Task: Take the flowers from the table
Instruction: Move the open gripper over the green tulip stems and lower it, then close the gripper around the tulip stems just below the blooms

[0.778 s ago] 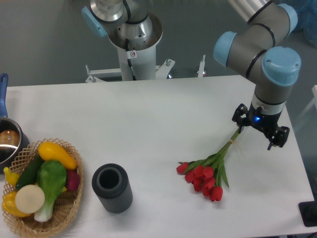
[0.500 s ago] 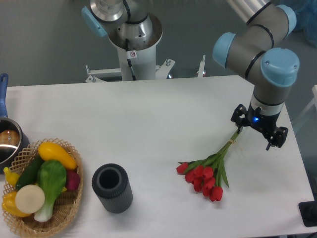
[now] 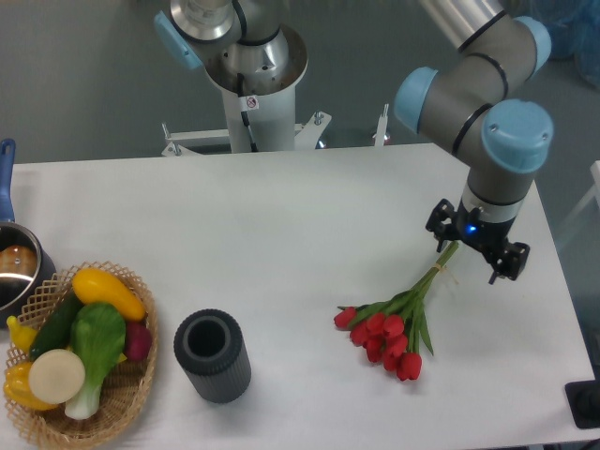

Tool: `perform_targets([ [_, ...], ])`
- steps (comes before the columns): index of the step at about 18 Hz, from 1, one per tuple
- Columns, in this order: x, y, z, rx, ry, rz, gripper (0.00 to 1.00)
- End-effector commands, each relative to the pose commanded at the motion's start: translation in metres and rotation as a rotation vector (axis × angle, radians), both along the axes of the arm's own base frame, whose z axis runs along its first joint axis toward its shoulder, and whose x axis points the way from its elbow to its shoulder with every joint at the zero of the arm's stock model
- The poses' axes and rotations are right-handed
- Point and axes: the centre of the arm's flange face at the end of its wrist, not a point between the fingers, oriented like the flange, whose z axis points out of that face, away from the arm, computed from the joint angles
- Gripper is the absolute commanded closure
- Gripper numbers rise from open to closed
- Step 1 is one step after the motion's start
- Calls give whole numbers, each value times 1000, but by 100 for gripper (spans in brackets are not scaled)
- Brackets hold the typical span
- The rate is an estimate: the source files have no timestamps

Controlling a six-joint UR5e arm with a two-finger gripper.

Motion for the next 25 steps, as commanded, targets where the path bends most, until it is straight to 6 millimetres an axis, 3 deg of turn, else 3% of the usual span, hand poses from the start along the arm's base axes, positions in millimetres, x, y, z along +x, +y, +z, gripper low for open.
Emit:
perform_targets([
  [2, 12, -1, -19, -12, -9, -2, 0],
  [7, 11, 1, -33, -13, -17, 30, 0],
  [14, 30, 31, -47, -155, 43, -6, 0],
  [16, 30, 33, -53, -149, 38, 24, 0],
  [21, 46, 67, -65, -141, 35, 29, 0],
  [25, 48, 71, -68, -101, 9, 57, 0],
])
